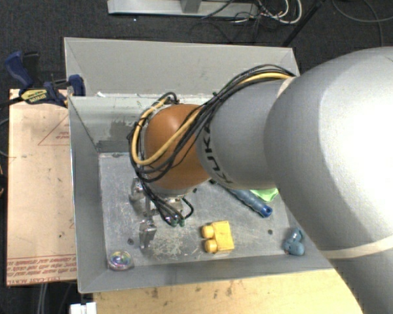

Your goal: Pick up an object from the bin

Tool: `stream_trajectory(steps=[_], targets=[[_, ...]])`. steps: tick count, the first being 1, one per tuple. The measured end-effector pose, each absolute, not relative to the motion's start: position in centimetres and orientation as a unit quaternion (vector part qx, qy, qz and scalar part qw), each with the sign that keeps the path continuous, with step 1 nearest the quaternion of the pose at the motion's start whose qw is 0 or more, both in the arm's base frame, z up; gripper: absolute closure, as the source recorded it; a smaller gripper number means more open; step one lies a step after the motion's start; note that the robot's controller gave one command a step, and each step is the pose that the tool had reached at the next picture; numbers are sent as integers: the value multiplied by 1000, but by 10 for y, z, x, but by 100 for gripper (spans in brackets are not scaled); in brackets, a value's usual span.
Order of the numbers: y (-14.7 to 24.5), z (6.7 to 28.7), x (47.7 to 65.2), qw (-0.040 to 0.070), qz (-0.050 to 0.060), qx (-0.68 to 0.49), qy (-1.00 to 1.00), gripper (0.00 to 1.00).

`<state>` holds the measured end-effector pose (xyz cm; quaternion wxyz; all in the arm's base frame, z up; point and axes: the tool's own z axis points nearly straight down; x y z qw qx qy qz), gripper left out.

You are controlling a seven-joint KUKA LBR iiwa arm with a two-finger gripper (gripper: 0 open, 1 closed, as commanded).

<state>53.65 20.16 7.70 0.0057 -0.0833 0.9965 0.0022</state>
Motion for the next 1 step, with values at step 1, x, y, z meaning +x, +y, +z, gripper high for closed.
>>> stream_trajectory(steps=[1], targets=[[110,76,496,11,4,-128,992,0]])
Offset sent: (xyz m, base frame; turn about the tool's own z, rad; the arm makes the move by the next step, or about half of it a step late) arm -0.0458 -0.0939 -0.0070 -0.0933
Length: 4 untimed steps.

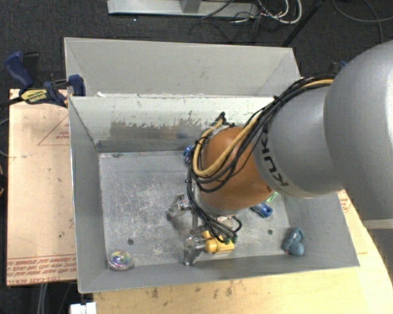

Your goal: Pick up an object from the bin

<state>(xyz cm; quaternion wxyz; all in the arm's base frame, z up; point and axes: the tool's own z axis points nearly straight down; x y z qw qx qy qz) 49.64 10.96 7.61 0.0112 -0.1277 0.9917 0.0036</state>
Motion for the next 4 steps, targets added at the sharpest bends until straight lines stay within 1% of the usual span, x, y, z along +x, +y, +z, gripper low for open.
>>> stream_trajectory(steps=[1,2,3,4], targets=[[43,100,490,1,-1,-125,992,0],[47,99,489,0,1,-128,992,100],[39,210,505,5,0,-130,992,100],[52,158,516,-1,1,31,1000,100]])
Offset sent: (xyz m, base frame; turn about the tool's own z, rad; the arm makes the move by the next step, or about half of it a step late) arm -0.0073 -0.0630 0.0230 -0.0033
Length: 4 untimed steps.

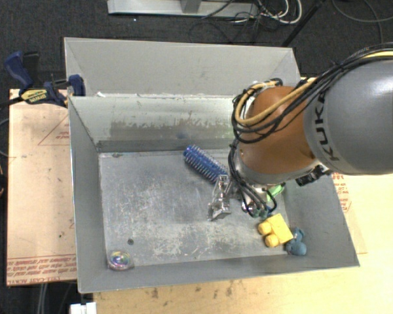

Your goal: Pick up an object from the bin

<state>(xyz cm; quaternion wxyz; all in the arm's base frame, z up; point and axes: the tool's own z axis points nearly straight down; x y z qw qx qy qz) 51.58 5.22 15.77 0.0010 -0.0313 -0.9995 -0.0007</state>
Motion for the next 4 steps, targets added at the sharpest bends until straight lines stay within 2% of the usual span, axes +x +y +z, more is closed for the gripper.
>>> stream_trajectory(steps=[1,2,3,4], targets=[[12,187,574,-3,0,-183,-983,100],[13,186,573,-2,-1,-182,-983,0],[15,103,574,-3,-1,-244,-970,0],[16,99,573,-1,-1,-243,-970,100]])
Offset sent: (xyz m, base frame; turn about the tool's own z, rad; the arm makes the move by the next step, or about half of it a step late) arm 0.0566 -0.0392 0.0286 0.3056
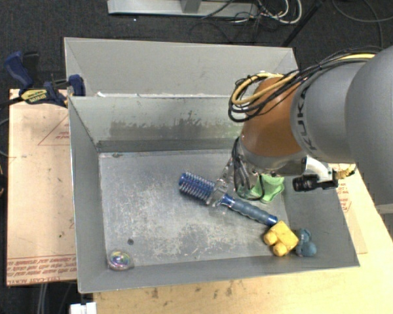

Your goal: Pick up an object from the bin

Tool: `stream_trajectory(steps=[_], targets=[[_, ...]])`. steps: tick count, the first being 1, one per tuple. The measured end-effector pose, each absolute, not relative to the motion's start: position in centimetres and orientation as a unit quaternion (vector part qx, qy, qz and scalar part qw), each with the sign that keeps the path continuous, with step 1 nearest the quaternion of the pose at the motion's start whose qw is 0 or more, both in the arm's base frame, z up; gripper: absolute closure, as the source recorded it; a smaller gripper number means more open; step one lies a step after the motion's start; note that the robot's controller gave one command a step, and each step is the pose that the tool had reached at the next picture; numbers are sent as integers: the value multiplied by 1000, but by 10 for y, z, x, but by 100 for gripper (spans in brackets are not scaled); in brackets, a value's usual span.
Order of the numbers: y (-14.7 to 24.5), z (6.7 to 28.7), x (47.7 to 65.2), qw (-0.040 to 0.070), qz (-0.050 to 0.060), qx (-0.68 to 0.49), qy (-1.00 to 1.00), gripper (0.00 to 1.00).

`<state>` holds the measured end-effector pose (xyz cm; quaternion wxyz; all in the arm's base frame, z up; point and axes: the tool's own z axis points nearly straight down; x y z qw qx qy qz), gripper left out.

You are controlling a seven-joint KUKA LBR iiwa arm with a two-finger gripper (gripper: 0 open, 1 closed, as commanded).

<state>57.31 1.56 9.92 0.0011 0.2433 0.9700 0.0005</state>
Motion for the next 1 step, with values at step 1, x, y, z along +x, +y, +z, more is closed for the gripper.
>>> stream_trajectory(steps=[1], targets=[[30,209,576,4,2,237,971,100]])
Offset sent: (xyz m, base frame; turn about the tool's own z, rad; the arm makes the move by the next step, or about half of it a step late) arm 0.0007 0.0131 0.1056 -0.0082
